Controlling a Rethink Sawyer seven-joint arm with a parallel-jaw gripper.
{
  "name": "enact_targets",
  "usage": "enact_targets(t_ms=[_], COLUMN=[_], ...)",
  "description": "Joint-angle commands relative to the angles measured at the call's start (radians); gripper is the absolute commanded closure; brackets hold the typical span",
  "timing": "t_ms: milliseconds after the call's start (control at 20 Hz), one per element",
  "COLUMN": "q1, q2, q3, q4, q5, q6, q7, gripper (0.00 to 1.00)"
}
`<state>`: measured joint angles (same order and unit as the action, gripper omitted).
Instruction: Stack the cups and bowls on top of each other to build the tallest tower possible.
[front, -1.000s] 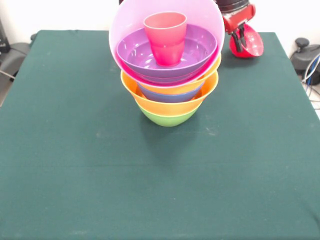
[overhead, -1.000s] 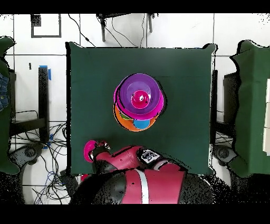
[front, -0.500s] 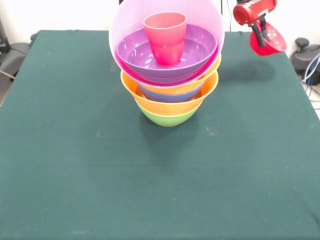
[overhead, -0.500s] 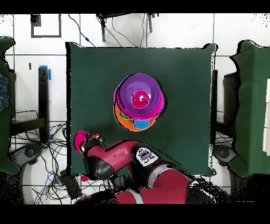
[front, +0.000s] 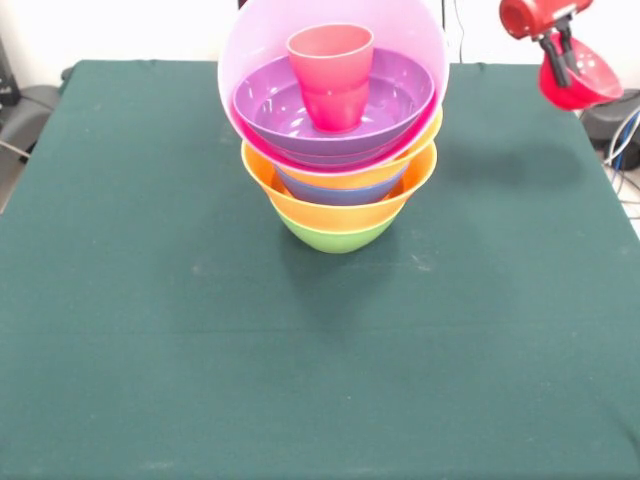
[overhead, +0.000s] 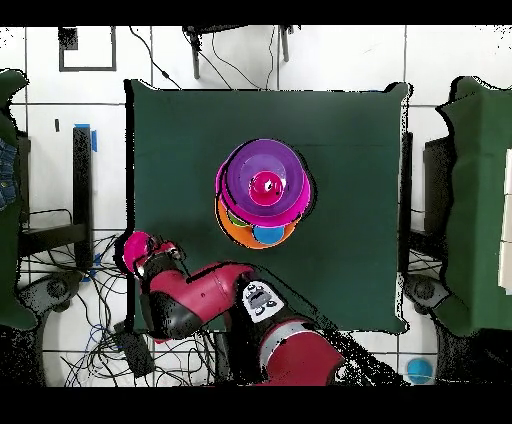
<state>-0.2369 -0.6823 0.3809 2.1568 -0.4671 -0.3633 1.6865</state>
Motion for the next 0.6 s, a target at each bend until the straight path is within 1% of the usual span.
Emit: enact_targets(t_ms=[50,100,150,200,250,300,350,400,450,500,600], q1=[0.023,0.013,-0.003,-0.044,-0.075,-0.117,-0.134,-0.156,-0.166,-0.185,-0.202], q2=[-0.071,-0.089,-0.098,-0.112,-0.119,-0.141,-0.155,-0.185,-0.200,-0.234,-0.251], q3=[-0.038,-0.043,-0.026,0.014,0.050,0.104,0.127,0.158,0.174,0.203,0.225], q4=[-0.113,-0.115,-0.116,-0.113,-0.104,-0.086,-0.077,-0.063,-0.056,-0.048,-0.043], q5=[0.037,0.027,0.003,-0.035,-0.052,-0.078,-0.081,-0.068,-0.060,-0.039,-0.024], q6=[-0.041,-0.046,-0.046,-0.059,-0.059,-0.063,-0.055,-0.025,-0.017,0.016,0.021], q7=[0.136,0.132,0.129,0.139,0.158,0.184,0.194,0.207,0.212,0.222,0.226], gripper=[1.00,1.00,1.00,1.00,1.00,1.00,1.00,1.00,1.00,1.00,1.00])
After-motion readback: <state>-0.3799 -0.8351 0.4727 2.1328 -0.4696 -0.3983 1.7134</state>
